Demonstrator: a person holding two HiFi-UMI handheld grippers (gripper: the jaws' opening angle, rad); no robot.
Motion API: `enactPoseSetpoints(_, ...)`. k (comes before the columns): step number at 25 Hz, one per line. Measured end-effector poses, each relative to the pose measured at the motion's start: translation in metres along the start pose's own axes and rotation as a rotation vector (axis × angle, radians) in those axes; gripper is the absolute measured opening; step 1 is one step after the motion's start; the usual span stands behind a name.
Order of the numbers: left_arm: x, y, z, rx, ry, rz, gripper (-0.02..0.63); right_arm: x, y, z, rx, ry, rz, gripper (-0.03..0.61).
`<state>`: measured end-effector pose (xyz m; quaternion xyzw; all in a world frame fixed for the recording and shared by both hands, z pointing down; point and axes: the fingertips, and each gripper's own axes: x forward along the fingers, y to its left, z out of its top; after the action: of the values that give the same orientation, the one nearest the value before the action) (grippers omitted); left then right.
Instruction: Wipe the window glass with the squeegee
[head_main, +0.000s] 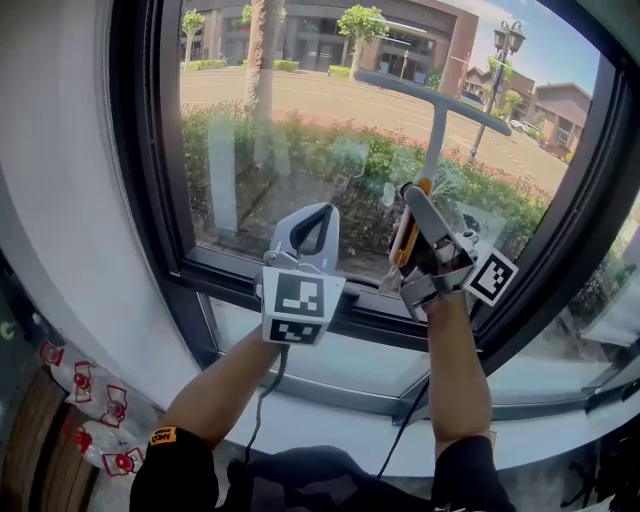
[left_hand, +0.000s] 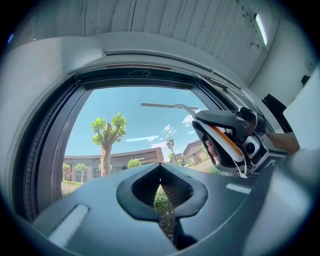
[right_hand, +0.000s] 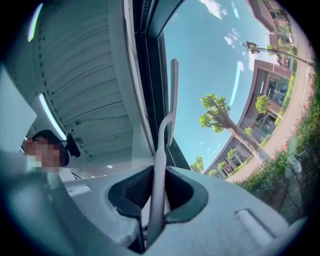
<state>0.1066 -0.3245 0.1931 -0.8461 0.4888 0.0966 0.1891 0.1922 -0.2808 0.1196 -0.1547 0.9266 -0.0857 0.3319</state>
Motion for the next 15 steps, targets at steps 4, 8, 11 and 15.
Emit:
enactPoseSetpoints(4,0.007,-0.009,0.001,0.000,0.006,0.012,0.018,0.004,-0.007,0.016,0.020,0.011,0.023,0.048)
enactPoseSetpoints(8,0.008,-0.009,0.001,-0.003,0.007,0.036,0.018,0.005,-0.017,0.021,0.046,0.022,0.023,0.048)
enactPoseSetpoints(11,0.009,-0.010,-0.002,-0.007,0.009,0.048,0.018,0.005,-0.022,0.018,0.061,0.031,0.021,0.048)
enactPoseSetpoints(15,0.008,-0.013,-0.009,-0.016,0.021,0.059,0.018,-0.006,-0.026,0.009,0.081,0.032,0.023,0.048)
